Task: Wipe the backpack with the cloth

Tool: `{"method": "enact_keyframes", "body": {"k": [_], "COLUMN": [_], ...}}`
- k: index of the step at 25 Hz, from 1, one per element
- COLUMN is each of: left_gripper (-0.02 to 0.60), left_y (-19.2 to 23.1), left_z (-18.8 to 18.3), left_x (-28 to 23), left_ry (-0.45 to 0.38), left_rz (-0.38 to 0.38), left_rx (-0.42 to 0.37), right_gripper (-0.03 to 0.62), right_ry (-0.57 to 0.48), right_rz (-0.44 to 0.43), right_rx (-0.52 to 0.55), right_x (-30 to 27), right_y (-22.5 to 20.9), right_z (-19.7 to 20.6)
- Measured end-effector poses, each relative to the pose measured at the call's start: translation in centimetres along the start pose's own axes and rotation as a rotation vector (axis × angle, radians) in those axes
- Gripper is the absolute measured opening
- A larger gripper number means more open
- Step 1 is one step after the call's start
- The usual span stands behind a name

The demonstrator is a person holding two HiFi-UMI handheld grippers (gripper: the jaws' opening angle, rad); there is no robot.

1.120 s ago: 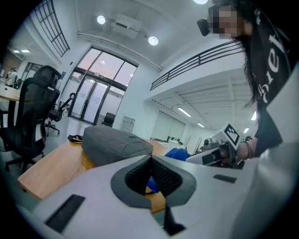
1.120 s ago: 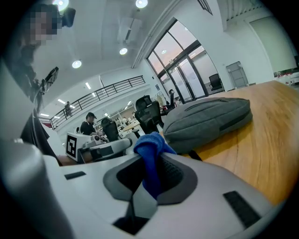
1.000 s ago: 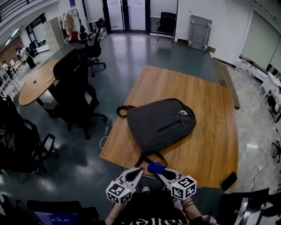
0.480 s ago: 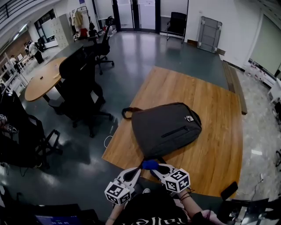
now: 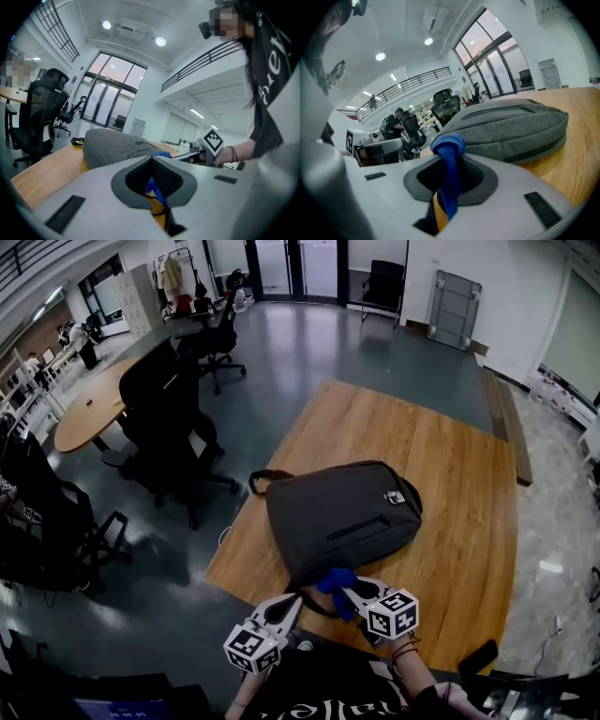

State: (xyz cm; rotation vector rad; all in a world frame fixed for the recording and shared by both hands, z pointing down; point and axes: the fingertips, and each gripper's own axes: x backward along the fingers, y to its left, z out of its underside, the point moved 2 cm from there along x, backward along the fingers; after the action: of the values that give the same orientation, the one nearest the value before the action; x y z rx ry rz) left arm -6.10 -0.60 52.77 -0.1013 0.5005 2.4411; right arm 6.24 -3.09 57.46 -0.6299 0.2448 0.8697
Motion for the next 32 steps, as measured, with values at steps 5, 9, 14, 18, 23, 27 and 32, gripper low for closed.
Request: {"method": "enact_keyframes", "body": {"k": [5,9,14,18,23,27,32], "left_gripper": [-0.006,-0.005,-0.005,-0.006,-0.005,-0.006,-0.006], "left_y": [-1.6,-2.9,-3.8,-4.3,-5.0,-5.2,-5.8], "left_z": [0.1,0.3,0.6,0.8,1.3,1.8,2.5], "left_x": [-2.8,-4.8,-6.7,-8.0,-9.1,-9.8,-10.3], "left_ry": [0.019,0.039,0.062,0.078,0.099,0.110,0.116], "left_rz": [0.016,0.029,0.029,0.020,0.009,-0.006,-0.029], "left_rx": [-0.005,-0.010,-0.013,-0.010,0.003,0.015,0.039], "right_gripper": [0.054,0.054,0.054,0.054,0.054,0.054,0.054], "right_ry": [-0.029,-0.048,-0.050,-0.039,-0.035,-0.044,-0.027], "right_rz": [0.057,0.110,0.170,0.207,0.240,0.271,0.290], "right_rx": [-0.029,-0.043,-0.044,-0.032,-0.024,-0.028,-0.023], "right_x": [2.8,5.2,7.6,9.0,10.6,11.8,12.9], "right_y": [-4.9,-9.1,-14.1,-17.8,-21.8,-24.8,-27.8], "right_z": [-0.7,-1.3,-1.7,-2.1,-2.8,-3.5,-3.6]}}
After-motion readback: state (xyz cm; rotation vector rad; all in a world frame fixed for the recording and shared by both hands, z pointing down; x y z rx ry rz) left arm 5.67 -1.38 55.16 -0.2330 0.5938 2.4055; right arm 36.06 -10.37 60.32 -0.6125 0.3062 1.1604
